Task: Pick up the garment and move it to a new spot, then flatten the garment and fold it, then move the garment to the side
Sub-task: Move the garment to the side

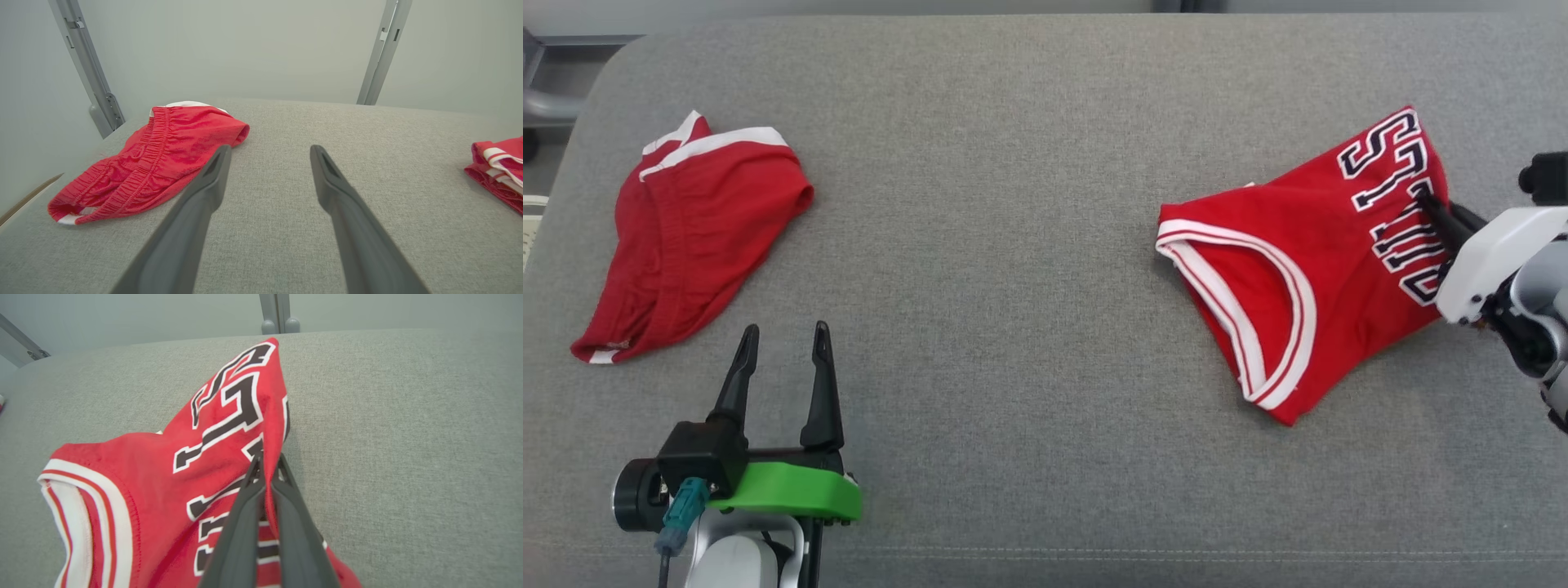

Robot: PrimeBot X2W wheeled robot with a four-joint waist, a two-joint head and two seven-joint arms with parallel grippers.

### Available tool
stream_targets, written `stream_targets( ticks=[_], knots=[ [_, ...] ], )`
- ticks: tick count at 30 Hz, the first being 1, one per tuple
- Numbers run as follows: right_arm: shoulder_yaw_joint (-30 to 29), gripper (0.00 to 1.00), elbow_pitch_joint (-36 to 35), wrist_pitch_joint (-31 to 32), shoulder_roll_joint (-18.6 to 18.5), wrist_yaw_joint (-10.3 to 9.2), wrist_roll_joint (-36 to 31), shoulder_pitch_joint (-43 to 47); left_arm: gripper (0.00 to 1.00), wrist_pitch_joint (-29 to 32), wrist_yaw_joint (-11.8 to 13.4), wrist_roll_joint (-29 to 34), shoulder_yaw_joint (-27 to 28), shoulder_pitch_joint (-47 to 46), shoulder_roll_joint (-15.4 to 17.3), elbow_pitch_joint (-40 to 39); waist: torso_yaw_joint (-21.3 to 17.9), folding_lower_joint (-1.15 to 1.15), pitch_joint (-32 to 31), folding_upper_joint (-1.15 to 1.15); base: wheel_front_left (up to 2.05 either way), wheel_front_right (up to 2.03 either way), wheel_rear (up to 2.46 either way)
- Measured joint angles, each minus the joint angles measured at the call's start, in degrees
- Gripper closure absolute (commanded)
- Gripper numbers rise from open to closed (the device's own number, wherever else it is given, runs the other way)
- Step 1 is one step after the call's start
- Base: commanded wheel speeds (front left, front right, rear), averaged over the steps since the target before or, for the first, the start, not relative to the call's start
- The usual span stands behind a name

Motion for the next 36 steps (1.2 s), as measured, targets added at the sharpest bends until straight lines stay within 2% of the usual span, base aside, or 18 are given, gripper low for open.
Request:
stream_targets(
  ticks=[15,26,36],
  knots=[
    [-0.68,1.00,5.81,-0.16,-7.12,0.00,0.02,-13.06,0.00,0.00,-1.25,2.11,2.97,-2.32,1.18,-3.76,-3.49,0.00,8.87,0.00,0.00,0.00,0.00],
    [-1.20,1.00,10.00,-0.71,-10.09,0.00,-1.12,-20.03,0.00,0.00,-1.56,3.01,5.21,-3.04,2.67,-7.68,-5.44,0.01,14.63,0.00,0.00,0.00,0.00],
    [-1.63,1.00,15.45,-1.19,-12.68,0.00,-2.72,-24.20,0.00,0.00,-1.56,3.47,5.63,-3.03,3.07,-9.90,-6.20,0.00,17.29,0.00,0.00,0.00,0.00]
  ],
)
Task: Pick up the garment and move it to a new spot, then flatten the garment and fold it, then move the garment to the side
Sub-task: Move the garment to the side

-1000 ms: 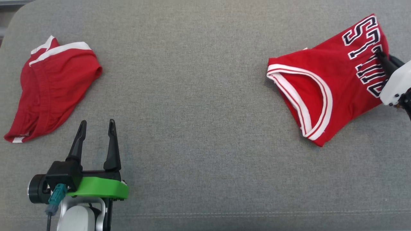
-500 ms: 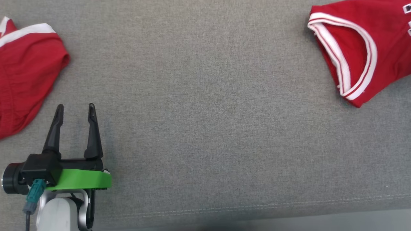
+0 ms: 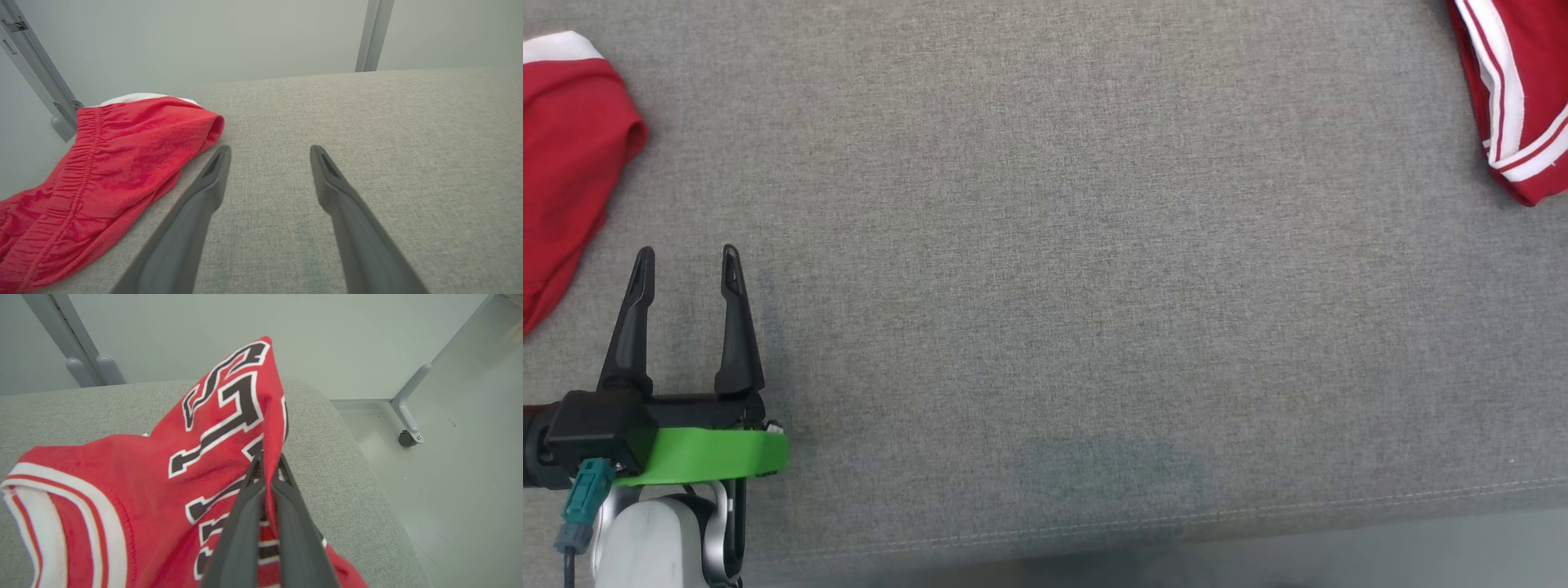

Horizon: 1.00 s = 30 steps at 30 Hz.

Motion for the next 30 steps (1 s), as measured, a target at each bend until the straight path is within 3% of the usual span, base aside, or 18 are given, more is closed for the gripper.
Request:
stream_targets(
  ticks=[22,23,24,25,30],
  knots=[
    [1.65,1.00,5.52,1.09,0.15,0.00,-1.30,-1.57,0.00,0.00,0.20,0.21,0.30,-0.09,-0.13,-0.76,1.38,0.00,0.87,0.00,0.00,0.00,0.00],
    [1.75,0.81,5.69,0.44,0.18,0.00,-1.47,-1.61,0.00,0.00,0.20,0.21,0.34,-0.09,-0.13,-0.77,1.41,-0.01,0.85,0.00,0.00,0.00,0.00],
    [1.81,0.68,5.97,-0.04,0.16,0.00,-1.87,-1.66,0.00,0.00,0.20,0.21,0.38,-0.09,-0.13,-0.77,1.42,0.00,0.83,0.00,0.00,0.00,0.00],
    [1.86,0.00,6.43,-0.25,0.16,0.01,-1.91,-1.71,0.00,0.00,0.20,0.21,0.41,-0.09,-0.13,-0.77,1.43,0.00,0.80,0.00,0.00,0.00,0.00],
    [2.71,0.00,8.34,-2.85,0.25,0.01,-3.85,-2.08,0.00,0.00,0.20,0.21,0.55,-0.10,-0.14,-0.66,1.42,-0.01,0.47,0.00,0.00,0.00,0.00]
  ],
)
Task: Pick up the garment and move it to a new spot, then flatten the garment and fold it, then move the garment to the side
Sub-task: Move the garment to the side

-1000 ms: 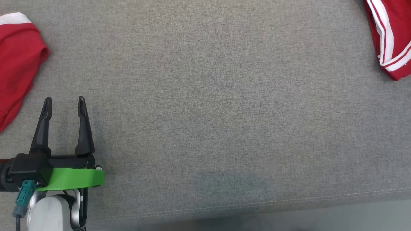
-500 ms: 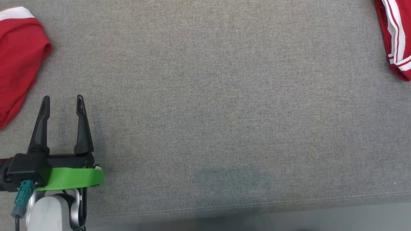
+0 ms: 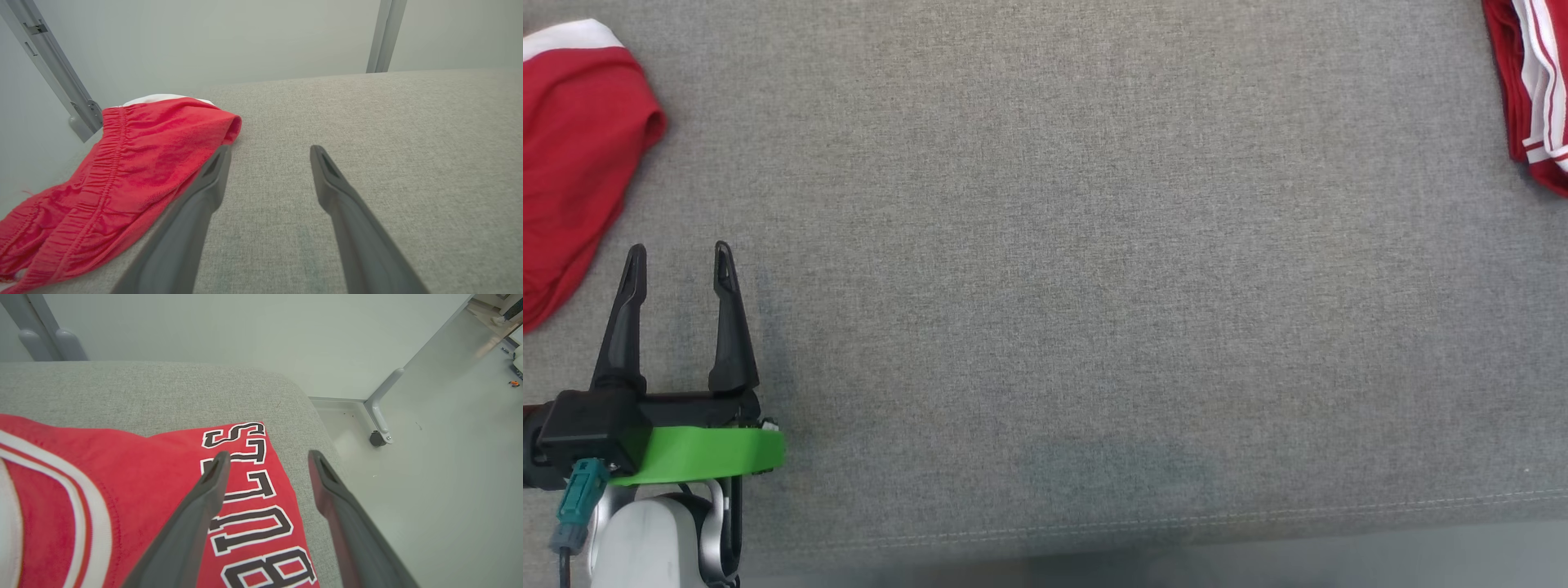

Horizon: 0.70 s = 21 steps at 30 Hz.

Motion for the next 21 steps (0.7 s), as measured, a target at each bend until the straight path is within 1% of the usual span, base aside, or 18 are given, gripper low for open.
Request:
stream_targets(
  ticks=[4,8,13,15,17,19,21],
  knots=[
    [-0.03,0.00,0.46,-4.05,0.96,-0.01,-1.04,-0.14,0.00,0.00,0.01,-0.03,-0.10,0.01,-0.43,0.37,0.04,0.00,-1.04,0.00,0.00,0.00,0.00],
    [-0.60,0.00,-0.33,-6.05,1.98,0.00,-0.84,1.12,0.00,0.00,0.02,-0.25,-0.22,0.12,-0.85,0.92,0.07,0.00,-2.33,0.00,0.00,0.00,0.00],
    [-4.21,0.00,-4.72,-7.51,3.35,0.00,0.79,4.12,0.00,0.00,0.33,-0.62,-0.21,1.22,-1.32,1.71,-0.04,0.00,-5.15,0.00,0.00,0.00,0.00],
    [-7.93,0.00,-8.37,-7.56,3.26,0.00,0.02,4.88,0.00,0.00,0.52,-0.79,-0.07,1.37,-1.44,1.54,-0.17,0.00,-6.32,0.00,0.00,0.00,0.00],
    [-12.59,0.00,-12.09,-7.60,3.66,-0.01,-2.37,6.75,0.00,0.00,0.77,-0.89,0.10,1.65,-1.62,1.60,-0.37,-0.01,-7.47,0.00,0.00,0.00,0.00],
    [-17.05,0.00,-15.45,-7.66,5.67,-0.01,-5.41,10.82,0.00,0.00,0.85,-1.14,0.20,2.42,-1.71,1.79,-0.64,-0.01,-8.61,0.00,0.00,0.00,0.00],
    [-21.51,0.00,-18.57,-7.66,8.69,0.00,-8.15,15.64,0.00,0.00,0.86,-1.21,0.29,2.80,-1.92,2.09,-0.92,0.00,-9.78,0.00,0.00,0.00,0.00]
  ],
)
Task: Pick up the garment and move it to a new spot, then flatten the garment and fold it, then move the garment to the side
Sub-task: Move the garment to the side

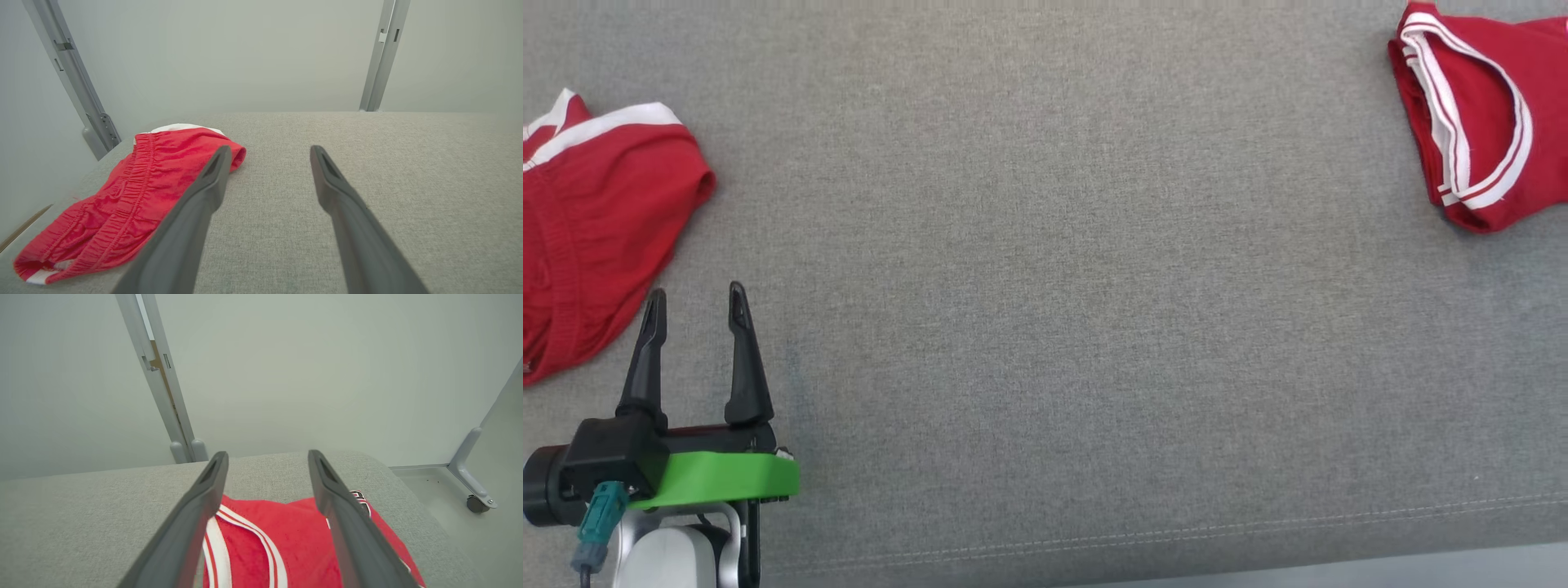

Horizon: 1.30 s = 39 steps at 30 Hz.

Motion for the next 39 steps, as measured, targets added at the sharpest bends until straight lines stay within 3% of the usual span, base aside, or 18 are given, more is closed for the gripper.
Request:
stream_targets(
  ticks=[7,18,29,39],
  knots=[
    [-13.19,0.00,-9.43,0.00,8.51,-0.01,-11.03,13.90,0.00,0.00,0.00,-0.10,-0.20,0.81,-0.48,0.97,-0.63,0.00,-3.89,0.00,0.00,0.00,0.00],
    [-21.61,0.00,-20.37,-0.01,18.01,-0.01,-20.52,27.49,0.00,0.00,0.42,-1.01,-0.23,3.10,-0.79,2.56,-0.61,0.00,-9.23,0.00,0.00,0.00,0.00],
    [-24.06,0.00,-24.47,0.00,25.51,-0.01,-26.91,36.62,0.00,0.00,0.75,-1.30,-0.76,5.47,-0.90,3.79,-1.71,0.00,-13.86,0.00,0.00,0.00,0.00],
    [-19.68,0.00,-29.52,0.00,29.43,-0.02,-27.74,43.04,0.00,0.00,0.89,-2.11,-0.43,8.14,-0.94,5.78,-2.63,0.00,-18.09,0.00,0.00,0.00,0.00]
  ],
)
